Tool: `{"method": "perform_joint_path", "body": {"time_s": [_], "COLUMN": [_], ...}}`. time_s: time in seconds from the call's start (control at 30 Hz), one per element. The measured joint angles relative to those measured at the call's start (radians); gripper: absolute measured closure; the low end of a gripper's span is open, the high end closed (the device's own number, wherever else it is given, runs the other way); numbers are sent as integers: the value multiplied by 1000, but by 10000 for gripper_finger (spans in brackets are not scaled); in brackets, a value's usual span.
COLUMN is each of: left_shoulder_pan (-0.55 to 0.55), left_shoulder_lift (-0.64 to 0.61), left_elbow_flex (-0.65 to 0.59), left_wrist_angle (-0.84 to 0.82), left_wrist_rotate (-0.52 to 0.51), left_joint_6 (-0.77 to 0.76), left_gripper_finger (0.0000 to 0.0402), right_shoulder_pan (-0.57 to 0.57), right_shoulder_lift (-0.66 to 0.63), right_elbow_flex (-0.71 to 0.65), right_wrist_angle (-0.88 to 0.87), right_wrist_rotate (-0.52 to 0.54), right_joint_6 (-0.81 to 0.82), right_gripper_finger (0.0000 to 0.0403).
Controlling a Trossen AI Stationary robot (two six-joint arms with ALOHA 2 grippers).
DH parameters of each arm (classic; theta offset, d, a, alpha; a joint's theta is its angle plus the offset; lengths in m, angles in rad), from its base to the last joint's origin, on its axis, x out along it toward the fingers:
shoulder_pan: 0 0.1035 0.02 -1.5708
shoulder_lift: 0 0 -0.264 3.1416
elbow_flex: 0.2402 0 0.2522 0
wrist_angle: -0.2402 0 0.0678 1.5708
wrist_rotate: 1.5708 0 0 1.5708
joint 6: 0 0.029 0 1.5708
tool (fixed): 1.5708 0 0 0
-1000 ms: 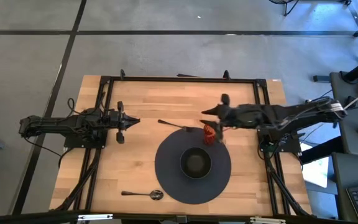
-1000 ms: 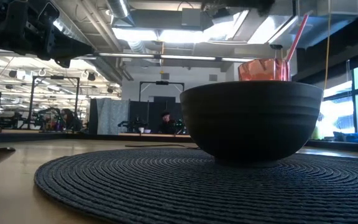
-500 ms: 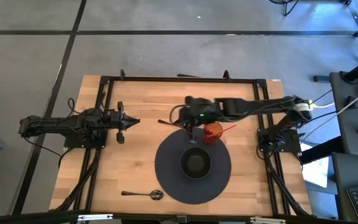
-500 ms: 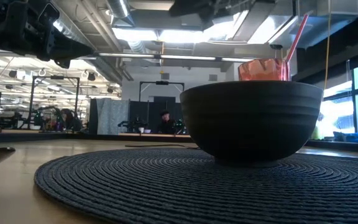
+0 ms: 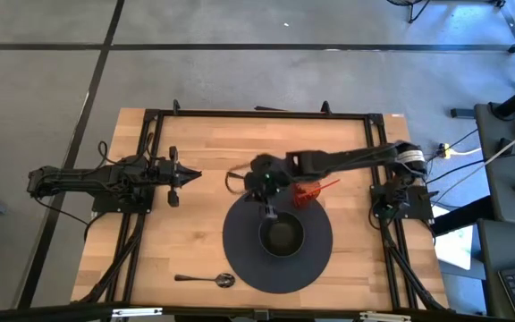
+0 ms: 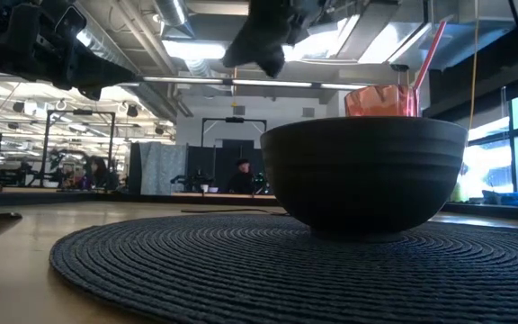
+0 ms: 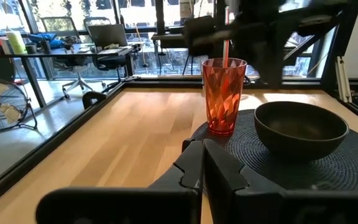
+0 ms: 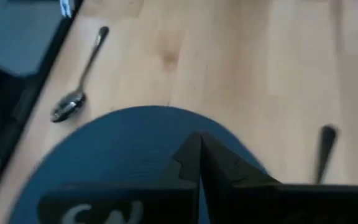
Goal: Pick & Place Utensil
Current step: Put the black fork into the black bowl
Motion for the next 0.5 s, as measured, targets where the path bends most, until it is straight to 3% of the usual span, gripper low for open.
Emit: {"method": "perform_joint_path", "body": {"time_s": [0.13,0.33,0.5], "left_shoulder_pan": [0,0,0], "left_shoulder_lift": [0,0,0], "left_elbow_flex": [0,0,0], "left_wrist_angle": [1,0,0], "left_wrist_rotate": [0,0,0], "left_joint_6": [0,0,11], "left_gripper_finger": [396,394,397], "right_shoulder_pan": [-106,-193,-202], "right_shoulder_lift": [65,241,366], "right_elbow_flex": [49,225,359], "right_wrist_angle": [-29,-177,-216], "right_wrist_rotate": [-81,-112,-113], "right_joint_6": [108,38,25], "right_gripper_finger": [397,395,347]}}
